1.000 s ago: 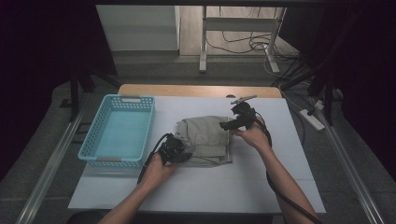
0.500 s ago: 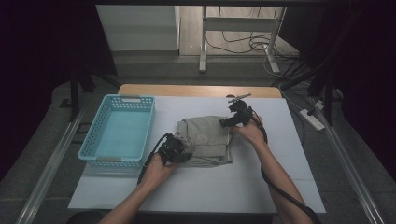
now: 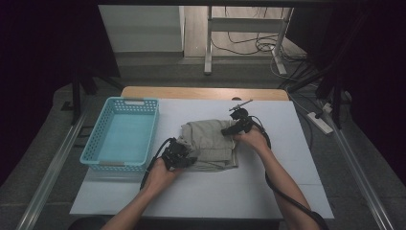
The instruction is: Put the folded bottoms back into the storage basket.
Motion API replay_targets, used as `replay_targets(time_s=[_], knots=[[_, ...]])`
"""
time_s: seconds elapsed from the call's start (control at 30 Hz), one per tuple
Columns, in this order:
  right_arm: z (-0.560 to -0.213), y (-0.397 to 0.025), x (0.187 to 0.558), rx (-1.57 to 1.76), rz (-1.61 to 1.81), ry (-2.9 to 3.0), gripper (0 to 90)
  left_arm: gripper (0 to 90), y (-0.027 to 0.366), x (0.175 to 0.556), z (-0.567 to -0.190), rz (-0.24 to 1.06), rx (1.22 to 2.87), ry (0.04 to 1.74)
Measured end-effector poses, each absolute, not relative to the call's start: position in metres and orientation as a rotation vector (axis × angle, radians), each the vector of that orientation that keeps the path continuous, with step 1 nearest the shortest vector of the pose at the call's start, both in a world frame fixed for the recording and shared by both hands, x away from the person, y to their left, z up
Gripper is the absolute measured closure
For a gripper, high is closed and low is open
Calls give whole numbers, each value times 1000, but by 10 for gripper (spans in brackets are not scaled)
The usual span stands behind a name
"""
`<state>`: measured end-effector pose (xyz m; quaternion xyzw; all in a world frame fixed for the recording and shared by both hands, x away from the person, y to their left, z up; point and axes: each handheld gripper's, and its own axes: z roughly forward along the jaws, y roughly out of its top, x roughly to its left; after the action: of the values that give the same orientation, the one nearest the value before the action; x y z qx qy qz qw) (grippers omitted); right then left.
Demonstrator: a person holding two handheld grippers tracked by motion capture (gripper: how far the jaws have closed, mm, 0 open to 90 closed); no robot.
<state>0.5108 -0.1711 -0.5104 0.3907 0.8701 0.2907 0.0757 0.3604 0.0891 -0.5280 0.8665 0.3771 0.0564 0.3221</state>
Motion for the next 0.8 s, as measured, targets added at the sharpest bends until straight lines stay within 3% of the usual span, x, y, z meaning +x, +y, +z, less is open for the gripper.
replay_targets(time_s=[0.13,0.2,0.8], knots=[[-503,-171,508,1152,882,2643,650,681,87,361,-526,131,2273,1036],[-501,-168,505,1132,868,2642,689,688,86,361,-525,134,2279,1043],[-465,-170,488,1049,989,2605,701,734,87,359,-501,119,2241,1073]])
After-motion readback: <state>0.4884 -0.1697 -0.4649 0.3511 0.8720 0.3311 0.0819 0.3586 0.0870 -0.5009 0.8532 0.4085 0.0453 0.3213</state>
